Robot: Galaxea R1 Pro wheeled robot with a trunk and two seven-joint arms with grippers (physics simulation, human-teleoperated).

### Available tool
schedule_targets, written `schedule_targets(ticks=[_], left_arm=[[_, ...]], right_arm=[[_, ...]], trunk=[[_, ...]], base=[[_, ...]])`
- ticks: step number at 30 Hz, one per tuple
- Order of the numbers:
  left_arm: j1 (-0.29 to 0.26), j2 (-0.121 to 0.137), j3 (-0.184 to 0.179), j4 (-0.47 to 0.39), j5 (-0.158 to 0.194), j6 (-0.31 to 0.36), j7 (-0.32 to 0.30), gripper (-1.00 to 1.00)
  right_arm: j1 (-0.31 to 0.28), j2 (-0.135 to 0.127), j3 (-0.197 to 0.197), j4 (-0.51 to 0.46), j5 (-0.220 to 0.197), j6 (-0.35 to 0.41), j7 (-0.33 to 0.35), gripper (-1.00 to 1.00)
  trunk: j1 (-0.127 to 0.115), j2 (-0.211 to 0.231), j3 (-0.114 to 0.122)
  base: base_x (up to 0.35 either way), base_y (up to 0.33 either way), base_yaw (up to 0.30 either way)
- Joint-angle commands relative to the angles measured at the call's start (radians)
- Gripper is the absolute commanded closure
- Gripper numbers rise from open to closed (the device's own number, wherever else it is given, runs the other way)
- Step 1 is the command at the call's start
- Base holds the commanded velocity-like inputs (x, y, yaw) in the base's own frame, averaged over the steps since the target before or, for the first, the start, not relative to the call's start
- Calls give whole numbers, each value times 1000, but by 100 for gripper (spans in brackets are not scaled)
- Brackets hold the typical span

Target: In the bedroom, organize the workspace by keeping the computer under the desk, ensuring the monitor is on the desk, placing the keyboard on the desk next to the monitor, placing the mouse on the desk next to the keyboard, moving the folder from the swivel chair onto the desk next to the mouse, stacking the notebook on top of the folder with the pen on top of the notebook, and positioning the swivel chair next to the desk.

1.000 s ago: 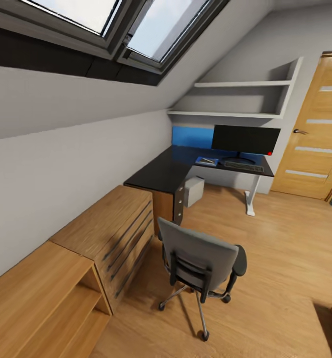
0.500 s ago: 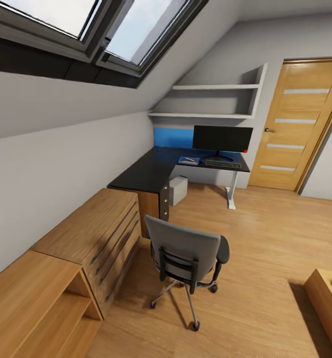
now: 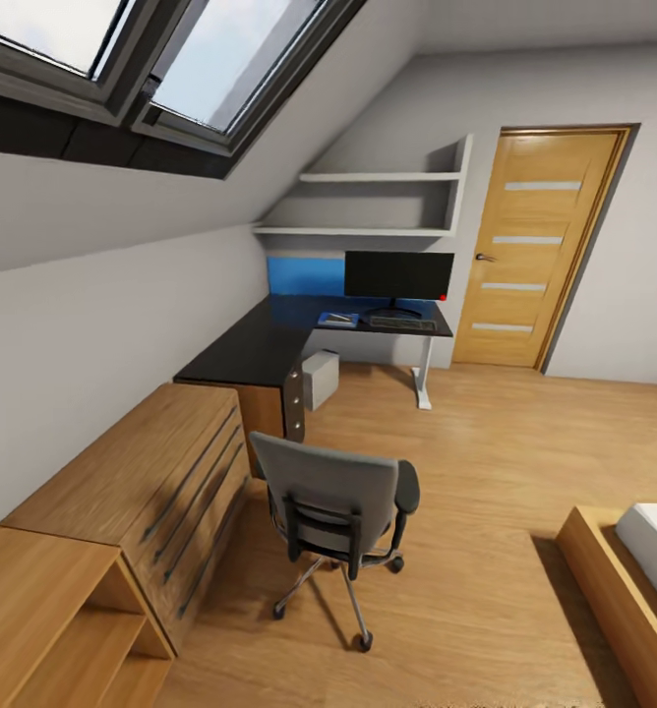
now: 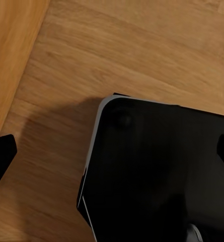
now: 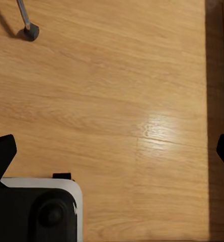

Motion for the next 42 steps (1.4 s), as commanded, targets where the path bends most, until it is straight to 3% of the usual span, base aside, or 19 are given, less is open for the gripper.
schedule_targets(ticks=[1, 13, 27, 42], left_arm=[[1, 0, -3, -2, 4, -1, 4, -100], [1, 0, -3, -1, 3, -1, 4, -100], [1, 0, -3, -1, 4, -1, 4, -100], [1, 0, -3, -1, 3, -1, 4, -100]], right_arm=[[-1, 0, 9, 2, -7, -3, -3, -100], [-1, 0, 9, 1, -7, -3, -3, -100], [-1, 0, 9, 2, -7, -3, -3, -100], [-1, 1, 9, 2, -7, -3, -3, -100]], trunk=[[1, -2, -1], [1, -2, 7], [1, -2, 17], [1, -2, 28]], base=[[0, 0, -250], [-38, 18, -250], [-207, 191, -249], [-24, 25, -228]])
